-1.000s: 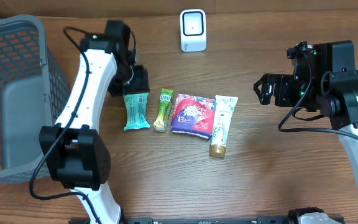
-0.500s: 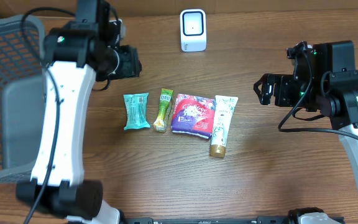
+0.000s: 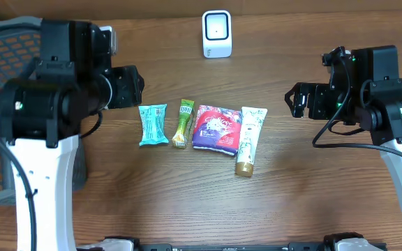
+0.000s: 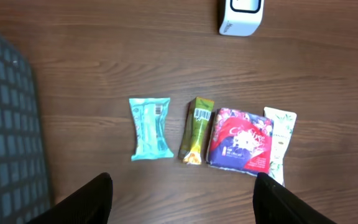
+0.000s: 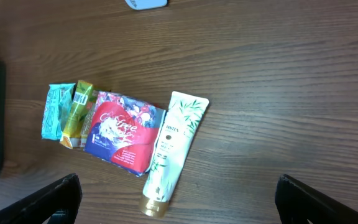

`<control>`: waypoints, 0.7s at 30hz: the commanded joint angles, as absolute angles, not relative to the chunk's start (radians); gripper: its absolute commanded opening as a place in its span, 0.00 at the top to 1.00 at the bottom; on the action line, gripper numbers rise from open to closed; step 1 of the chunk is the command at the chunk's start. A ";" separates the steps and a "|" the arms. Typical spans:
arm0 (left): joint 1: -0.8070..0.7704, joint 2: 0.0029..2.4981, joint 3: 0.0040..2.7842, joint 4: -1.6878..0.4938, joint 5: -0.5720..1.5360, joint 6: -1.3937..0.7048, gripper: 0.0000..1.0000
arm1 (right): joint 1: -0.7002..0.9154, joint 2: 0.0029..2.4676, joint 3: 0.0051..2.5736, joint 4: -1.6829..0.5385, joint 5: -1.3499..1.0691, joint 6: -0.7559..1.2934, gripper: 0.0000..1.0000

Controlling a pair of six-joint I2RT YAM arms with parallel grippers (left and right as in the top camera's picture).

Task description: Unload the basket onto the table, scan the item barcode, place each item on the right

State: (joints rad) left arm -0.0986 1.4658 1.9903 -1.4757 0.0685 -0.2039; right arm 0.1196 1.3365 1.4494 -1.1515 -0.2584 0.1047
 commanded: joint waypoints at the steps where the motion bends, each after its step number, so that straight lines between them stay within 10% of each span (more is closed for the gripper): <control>1: -0.101 1.427 2.009 -1.486 0.036 -0.202 0.35 | 0.124 1.336 1.477 -1.146 -0.263 0.105 0.00; 21: -0.101 1.230 1.996 -1.597 -0.046 -0.180 0.26 | 0.124 1.336 1.477 -1.146 -0.263 0.105 0.00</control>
